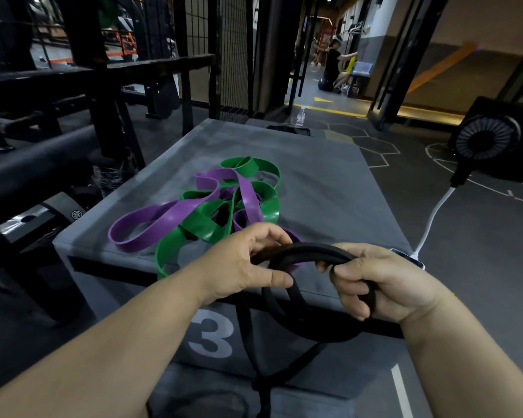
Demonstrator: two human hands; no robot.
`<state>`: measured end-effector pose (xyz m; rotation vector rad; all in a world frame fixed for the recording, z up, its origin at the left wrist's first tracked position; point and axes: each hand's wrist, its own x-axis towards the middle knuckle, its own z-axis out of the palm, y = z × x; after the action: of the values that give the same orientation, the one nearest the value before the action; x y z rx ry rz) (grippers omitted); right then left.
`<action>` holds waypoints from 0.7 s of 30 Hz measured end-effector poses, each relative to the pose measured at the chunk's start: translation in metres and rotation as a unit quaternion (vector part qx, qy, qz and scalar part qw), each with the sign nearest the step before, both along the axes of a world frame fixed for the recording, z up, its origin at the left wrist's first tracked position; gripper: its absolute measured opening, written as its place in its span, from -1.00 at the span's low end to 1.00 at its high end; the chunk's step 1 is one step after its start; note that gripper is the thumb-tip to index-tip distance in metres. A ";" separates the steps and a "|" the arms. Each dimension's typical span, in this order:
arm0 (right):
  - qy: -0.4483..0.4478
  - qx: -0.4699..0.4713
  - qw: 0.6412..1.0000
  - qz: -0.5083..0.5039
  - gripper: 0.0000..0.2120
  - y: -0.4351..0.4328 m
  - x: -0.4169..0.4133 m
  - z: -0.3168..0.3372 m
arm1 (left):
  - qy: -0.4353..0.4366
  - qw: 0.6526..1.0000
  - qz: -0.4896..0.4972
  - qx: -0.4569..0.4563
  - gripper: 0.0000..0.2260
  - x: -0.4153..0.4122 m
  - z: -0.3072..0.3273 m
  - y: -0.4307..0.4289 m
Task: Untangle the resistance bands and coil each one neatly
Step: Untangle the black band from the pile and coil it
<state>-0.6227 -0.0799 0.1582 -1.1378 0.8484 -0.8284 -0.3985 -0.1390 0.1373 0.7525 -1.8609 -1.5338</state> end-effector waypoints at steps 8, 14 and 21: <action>-0.002 0.002 1.000 0.017 -0.61 -0.002 -0.003 -0.003 | -0.008 0.999 -0.033 0.025 -0.70 -0.002 -0.005 0.000; 0.010 0.018 0.999 0.035 -0.62 -0.003 -0.003 -0.005 | 0.037 0.994 -0.053 0.087 -0.77 -0.002 -0.007 0.003; -0.061 0.002 0.997 -0.036 -0.60 -0.006 0.003 -0.009 | 0.044 0.993 -0.066 0.091 -0.68 -0.009 -0.011 0.003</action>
<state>-0.6196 -0.0858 0.1489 -1.0466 0.7923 -0.9459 -0.4072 -0.1358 0.1266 0.6397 -1.7531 -1.8104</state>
